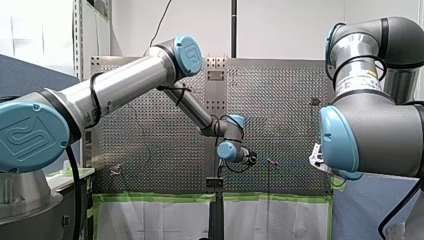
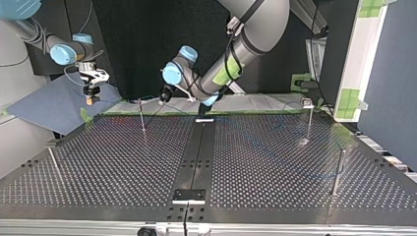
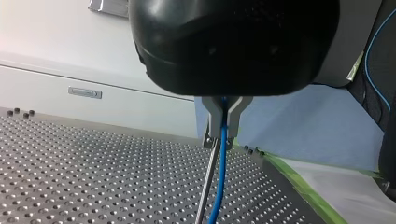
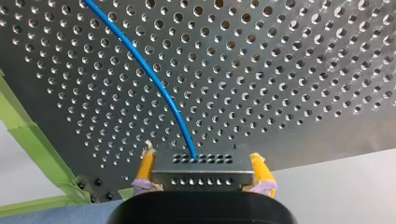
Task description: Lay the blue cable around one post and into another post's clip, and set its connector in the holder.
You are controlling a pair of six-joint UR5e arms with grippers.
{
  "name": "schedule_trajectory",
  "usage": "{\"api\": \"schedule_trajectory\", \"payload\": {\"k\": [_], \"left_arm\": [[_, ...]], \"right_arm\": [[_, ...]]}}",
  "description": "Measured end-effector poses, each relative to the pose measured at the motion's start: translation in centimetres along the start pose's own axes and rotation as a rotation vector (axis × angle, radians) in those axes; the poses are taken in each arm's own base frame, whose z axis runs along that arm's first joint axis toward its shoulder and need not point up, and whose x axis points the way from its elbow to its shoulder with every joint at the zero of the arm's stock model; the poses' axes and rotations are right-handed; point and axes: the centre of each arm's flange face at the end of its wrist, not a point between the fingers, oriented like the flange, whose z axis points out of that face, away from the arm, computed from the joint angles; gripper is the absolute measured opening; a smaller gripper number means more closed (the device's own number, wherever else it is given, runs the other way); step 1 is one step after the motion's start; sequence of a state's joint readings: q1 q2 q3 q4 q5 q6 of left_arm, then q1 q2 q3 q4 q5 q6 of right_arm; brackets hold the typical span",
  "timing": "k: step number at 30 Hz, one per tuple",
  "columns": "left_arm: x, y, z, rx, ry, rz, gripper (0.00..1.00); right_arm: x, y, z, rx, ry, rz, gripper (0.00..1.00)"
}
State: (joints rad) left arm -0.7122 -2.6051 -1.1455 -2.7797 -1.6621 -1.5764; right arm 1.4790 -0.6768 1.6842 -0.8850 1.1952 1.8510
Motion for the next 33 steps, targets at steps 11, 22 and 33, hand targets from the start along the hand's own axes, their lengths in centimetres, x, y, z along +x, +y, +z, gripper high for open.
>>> {"api": "schedule_trajectory", "payload": {"k": [11, 22, 33], "left_arm": [[0.0, 0.4, 0.1, -0.005, 0.000, -0.023, 0.00], [-0.1, 0.3, 0.0, 0.000, 0.002, -0.019, 0.00], [2.0, -2.4, -2.5, 0.068, 0.073, 0.059, 0.00]], "right_arm": [[0.6, 0.1, 0.6, 0.008, 0.005, 0.005, 0.02], [0.4, -0.2, 0.5, 0.009, -0.009, -0.003, 0.02], [-0.3, -0.4, -0.1, -0.001, -0.059, -0.055, 0.02]]}}
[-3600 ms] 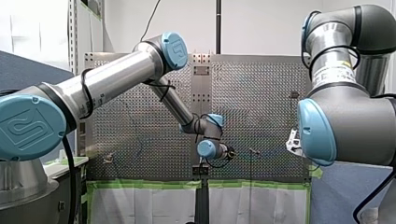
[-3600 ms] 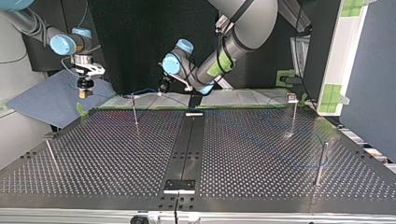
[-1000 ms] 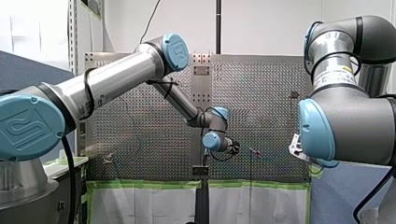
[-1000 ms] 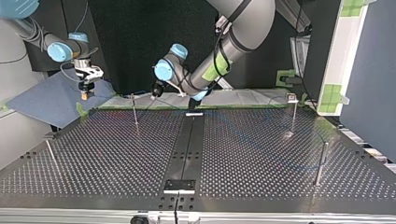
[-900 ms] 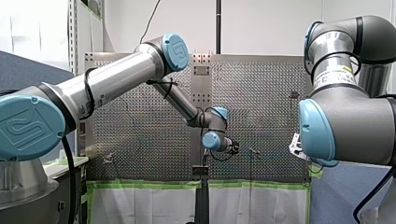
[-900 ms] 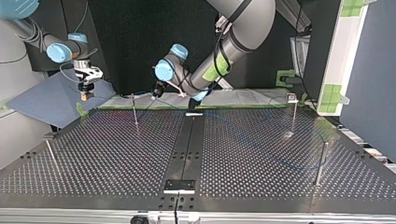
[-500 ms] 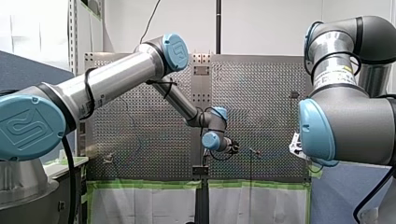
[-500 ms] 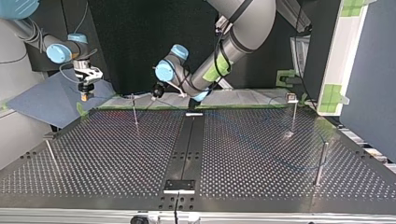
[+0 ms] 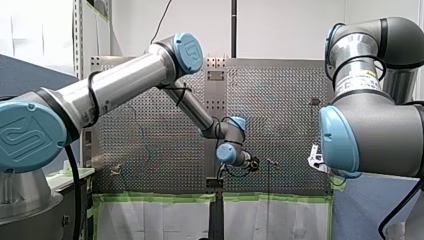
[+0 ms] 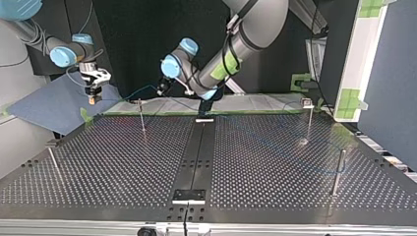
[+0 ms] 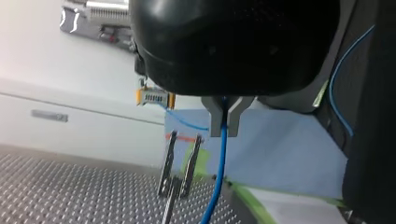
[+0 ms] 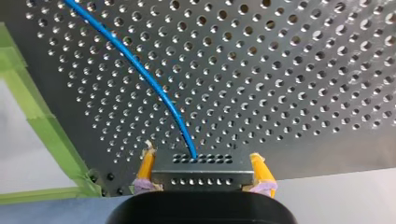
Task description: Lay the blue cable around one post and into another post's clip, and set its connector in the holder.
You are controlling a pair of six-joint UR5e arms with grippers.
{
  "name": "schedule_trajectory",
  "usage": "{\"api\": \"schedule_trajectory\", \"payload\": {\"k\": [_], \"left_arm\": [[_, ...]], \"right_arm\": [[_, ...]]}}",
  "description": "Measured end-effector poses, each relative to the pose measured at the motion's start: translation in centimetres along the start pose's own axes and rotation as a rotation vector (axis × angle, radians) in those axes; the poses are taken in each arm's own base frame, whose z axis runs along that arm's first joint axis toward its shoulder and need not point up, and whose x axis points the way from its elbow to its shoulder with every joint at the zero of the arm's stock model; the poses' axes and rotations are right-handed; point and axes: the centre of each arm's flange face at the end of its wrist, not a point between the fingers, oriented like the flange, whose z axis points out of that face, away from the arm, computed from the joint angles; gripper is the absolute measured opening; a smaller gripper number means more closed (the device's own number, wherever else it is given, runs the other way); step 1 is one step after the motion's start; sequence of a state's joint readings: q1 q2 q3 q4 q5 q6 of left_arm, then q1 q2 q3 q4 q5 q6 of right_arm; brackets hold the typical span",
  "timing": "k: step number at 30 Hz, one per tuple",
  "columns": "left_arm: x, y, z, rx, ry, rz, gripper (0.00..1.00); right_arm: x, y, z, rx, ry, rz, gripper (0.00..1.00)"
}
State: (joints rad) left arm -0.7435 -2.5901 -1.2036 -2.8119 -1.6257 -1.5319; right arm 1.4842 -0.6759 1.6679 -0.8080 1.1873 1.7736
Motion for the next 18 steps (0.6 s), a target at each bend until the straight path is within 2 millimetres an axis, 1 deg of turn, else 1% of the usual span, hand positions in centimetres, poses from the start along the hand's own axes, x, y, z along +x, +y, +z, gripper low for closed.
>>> {"api": "schedule_trajectory", "payload": {"k": [3, 7, 14, 18], "left_arm": [[-0.1, -0.3, -0.2, 0.004, 0.002, 0.005, 0.00], [-0.3, 0.0, -0.1, 0.001, 0.000, 0.005, 0.00], [-0.5, 0.6, 0.1, -0.007, -0.006, 0.001, 0.00], [-0.9, 1.0, 0.3, -0.011, -0.013, -0.006, 0.00]], "right_arm": [[0.0, 0.1, -0.1, 0.001, -0.004, -0.006, 0.02], [0.1, 0.2, -0.2, 0.017, -0.007, -0.013, 0.02], [1.2, -0.2, -0.3, 0.048, -0.008, -0.039, 0.02], [1.5, -0.3, -0.3, 0.065, -0.008, -0.043, 0.02]]}}
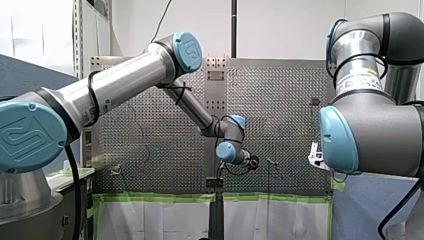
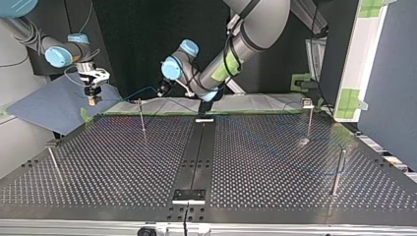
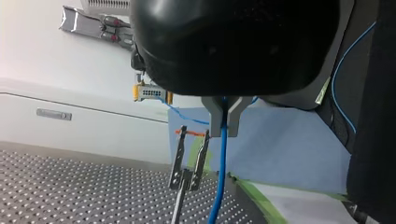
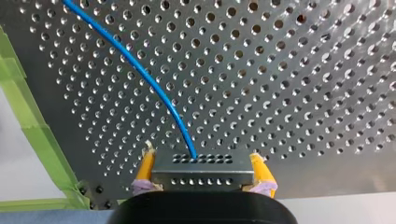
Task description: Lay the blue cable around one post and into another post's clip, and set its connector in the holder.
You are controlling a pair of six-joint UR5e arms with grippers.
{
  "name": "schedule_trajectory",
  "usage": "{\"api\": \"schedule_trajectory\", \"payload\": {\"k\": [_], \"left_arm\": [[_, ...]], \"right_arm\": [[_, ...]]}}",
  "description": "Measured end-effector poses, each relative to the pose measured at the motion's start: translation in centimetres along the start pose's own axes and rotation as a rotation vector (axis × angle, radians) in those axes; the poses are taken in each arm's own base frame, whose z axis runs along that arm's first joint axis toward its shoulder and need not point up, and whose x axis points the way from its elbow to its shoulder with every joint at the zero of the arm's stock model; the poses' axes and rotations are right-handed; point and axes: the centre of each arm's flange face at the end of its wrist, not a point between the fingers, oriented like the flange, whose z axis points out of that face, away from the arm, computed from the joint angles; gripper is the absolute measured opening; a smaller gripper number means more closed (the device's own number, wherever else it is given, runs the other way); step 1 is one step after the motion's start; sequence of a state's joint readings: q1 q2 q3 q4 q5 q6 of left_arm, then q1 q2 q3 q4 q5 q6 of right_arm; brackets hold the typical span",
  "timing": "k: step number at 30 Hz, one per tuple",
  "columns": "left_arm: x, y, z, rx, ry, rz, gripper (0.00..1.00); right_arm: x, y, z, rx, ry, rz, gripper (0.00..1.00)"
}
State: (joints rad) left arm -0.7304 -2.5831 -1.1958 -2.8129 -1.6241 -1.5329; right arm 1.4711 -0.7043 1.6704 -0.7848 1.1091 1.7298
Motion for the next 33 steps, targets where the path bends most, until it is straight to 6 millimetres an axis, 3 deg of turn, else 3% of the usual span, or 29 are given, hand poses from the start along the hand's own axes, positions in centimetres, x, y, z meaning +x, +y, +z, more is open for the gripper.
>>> {"api": "schedule_trajectory", "payload": {"k": [14, 33], "left_arm": [[-2.2, 2.0, 1.5, 0.004, -0.048, -0.094, 0.00], [-2.5, 4.4, 2.3, -0.021, -0.076, -0.183, 0.00]], "right_arm": [[0.9, 0.8, 0.0, 0.001, 0.025, 0.039, 0.02], [1.1, 0.8, 0.3, -0.002, 0.055, 0.073, 0.02]]}}
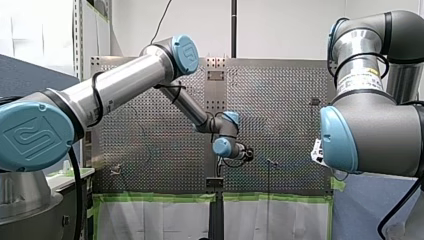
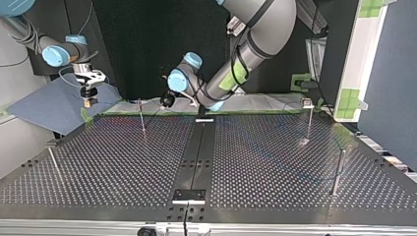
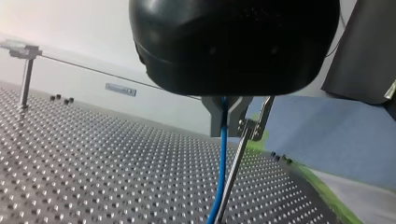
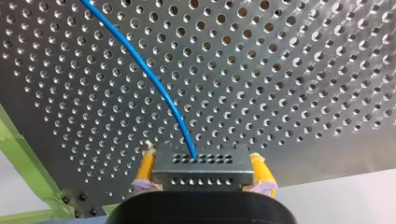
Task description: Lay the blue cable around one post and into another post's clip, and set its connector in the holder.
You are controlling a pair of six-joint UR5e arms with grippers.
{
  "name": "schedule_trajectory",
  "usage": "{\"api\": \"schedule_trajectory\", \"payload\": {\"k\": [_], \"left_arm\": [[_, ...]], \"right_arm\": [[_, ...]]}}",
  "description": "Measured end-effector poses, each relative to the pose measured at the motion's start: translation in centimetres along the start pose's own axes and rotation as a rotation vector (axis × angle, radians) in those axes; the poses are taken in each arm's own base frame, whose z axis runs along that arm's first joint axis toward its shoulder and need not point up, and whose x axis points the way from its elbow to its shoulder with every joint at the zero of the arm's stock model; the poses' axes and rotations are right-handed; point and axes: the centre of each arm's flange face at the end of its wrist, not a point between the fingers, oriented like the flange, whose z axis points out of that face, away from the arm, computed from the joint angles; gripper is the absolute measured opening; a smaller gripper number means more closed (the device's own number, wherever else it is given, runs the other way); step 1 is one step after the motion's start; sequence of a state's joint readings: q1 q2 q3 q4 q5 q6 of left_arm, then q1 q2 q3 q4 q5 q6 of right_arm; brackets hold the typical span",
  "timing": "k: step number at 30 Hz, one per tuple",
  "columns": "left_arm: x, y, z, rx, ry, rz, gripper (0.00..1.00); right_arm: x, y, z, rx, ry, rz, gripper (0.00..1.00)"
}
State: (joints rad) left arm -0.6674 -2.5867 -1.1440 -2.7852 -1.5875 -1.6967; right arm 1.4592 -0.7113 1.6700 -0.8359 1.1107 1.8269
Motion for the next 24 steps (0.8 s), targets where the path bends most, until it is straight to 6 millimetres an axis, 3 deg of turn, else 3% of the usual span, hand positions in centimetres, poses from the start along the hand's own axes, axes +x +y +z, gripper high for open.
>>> {"api": "schedule_trajectory", "payload": {"k": [24], "left_arm": [[0.4, 1.8, 0.4, -0.028, -0.004, -0.021, 0.00]], "right_arm": [[-0.1, -1.0, 0.5, 0.026, 0.025, 0.019, 0.02]]}}
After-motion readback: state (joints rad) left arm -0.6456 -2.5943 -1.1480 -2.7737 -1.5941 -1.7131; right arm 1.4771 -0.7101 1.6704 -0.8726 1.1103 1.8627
